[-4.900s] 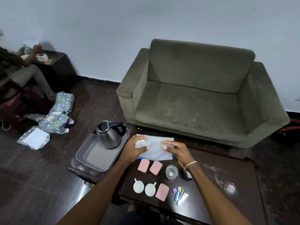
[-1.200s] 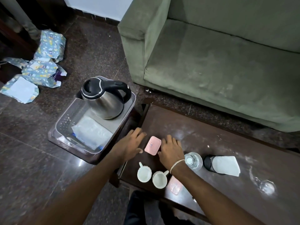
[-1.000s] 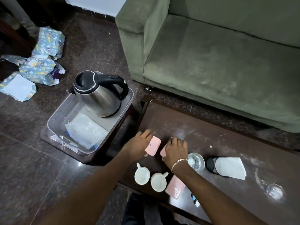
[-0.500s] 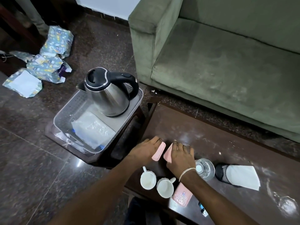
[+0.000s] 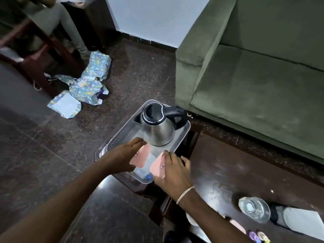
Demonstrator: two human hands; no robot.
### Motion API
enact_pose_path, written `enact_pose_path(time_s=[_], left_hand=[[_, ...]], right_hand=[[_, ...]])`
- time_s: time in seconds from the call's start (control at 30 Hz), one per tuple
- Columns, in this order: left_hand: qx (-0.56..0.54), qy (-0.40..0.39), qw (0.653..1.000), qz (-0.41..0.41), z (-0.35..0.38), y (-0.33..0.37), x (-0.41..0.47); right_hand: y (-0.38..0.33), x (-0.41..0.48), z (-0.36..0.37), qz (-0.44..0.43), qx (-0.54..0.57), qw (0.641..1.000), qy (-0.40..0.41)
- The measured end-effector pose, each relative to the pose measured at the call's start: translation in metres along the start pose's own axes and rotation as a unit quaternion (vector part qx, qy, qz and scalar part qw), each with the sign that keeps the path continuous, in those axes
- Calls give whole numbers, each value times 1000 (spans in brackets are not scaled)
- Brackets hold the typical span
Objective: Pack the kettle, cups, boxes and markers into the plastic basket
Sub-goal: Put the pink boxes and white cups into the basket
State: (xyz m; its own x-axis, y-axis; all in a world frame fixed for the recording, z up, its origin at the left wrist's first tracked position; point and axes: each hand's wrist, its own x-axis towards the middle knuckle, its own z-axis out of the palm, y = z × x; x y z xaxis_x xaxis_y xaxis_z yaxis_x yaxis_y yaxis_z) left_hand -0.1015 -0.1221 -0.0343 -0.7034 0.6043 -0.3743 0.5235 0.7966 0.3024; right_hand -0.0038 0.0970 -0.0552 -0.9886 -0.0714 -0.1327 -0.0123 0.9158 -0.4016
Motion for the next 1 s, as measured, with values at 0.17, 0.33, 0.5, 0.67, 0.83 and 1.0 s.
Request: enact_pose_path(time_s=[0.17,0.33,0.5,0.67,0.83,1.0], left_hand=[[-8,-49,999,-6,21,-38,11],[6,-90,996,3,41,-55,26],[30,-111,993,29,45,-62,36],[66,-145,987,36,44,-60,46],[77,-152,984,43,44,-63,49],[82,-113,990,30,36,-66,37]], right_hand=[[-25,32,38,2,-23,999,-28],[-27,44,71,11,-55,996,-72],[-25,47,85,0,-65,992,-104],[-25,49,86,4,-55,991,-120],[-24,51,86,-2,-51,991,-123],[-22,48,73,-8,-36,993,-110]])
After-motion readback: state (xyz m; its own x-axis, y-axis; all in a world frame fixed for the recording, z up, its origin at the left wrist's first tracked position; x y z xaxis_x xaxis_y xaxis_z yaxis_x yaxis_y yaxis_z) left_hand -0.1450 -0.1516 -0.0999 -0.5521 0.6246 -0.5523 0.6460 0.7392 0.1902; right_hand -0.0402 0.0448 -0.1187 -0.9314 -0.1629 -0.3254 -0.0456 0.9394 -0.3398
